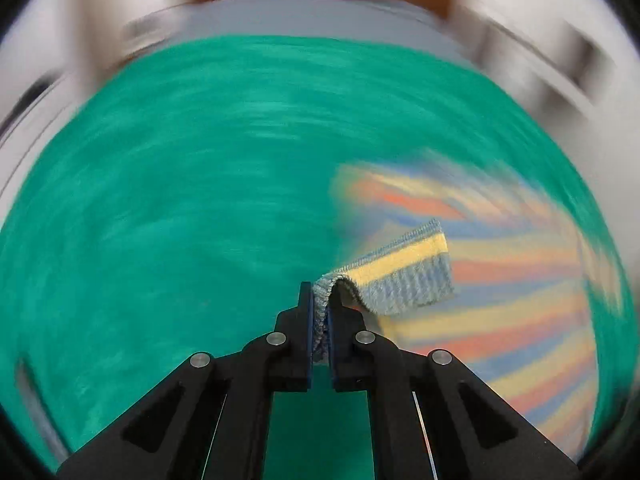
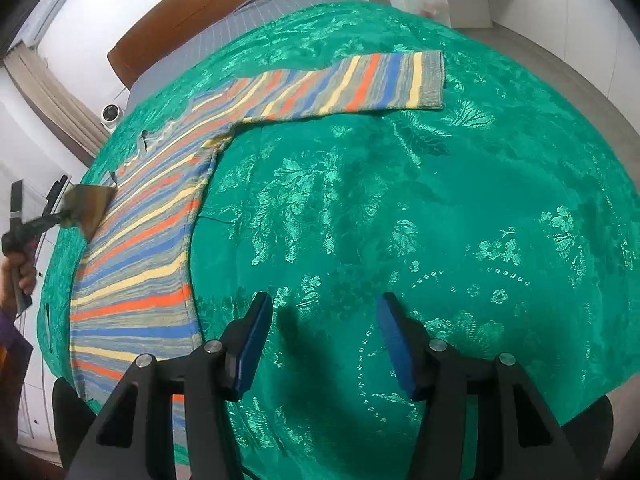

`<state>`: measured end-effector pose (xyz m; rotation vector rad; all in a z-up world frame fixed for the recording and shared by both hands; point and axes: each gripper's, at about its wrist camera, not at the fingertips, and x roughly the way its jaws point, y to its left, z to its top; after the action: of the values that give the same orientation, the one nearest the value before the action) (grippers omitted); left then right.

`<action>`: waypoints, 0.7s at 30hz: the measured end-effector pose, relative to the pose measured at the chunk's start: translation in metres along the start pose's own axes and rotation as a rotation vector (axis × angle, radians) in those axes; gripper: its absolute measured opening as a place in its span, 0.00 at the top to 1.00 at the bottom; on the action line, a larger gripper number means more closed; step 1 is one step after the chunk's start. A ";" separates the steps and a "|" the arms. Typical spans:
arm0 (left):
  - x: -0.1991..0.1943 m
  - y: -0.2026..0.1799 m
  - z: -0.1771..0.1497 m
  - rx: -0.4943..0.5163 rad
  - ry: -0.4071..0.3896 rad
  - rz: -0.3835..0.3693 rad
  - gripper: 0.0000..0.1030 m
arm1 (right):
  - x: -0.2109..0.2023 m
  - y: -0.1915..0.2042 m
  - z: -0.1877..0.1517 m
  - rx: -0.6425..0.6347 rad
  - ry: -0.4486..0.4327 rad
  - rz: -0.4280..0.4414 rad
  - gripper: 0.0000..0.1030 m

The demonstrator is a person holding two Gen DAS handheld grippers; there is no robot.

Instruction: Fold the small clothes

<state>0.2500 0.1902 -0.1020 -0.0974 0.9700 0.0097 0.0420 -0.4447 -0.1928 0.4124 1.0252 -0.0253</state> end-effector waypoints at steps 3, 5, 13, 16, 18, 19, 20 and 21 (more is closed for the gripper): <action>0.013 0.069 0.002 -0.192 -0.003 0.161 0.97 | 0.004 -0.001 -0.002 0.008 0.004 -0.008 0.47; 0.027 0.088 -0.002 -0.216 0.012 0.256 0.97 | 0.005 0.000 -0.002 0.004 0.001 -0.016 0.47; 0.058 0.110 -0.032 -0.328 0.071 0.324 0.98 | 0.011 0.000 -0.004 -0.007 0.006 -0.044 0.47; 0.061 0.119 -0.045 -0.358 0.085 0.339 1.00 | 0.012 0.000 -0.004 -0.009 0.003 -0.047 0.47; 0.062 0.124 -0.051 -0.374 0.082 0.326 1.00 | 0.013 -0.001 -0.005 -0.012 0.001 -0.048 0.47; 0.062 0.123 -0.053 -0.370 0.078 0.330 1.00 | 0.013 -0.001 -0.005 -0.014 0.000 -0.050 0.46; 0.063 0.120 -0.053 -0.353 0.078 0.340 1.00 | 0.013 0.000 -0.006 -0.016 -0.001 -0.052 0.46; 0.063 0.116 -0.053 -0.338 0.080 0.343 1.00 | 0.014 0.000 -0.006 -0.018 -0.003 -0.055 0.46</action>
<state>0.2363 0.2990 -0.1931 -0.2420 1.0484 0.4896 0.0445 -0.4404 -0.2066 0.3682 1.0334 -0.0660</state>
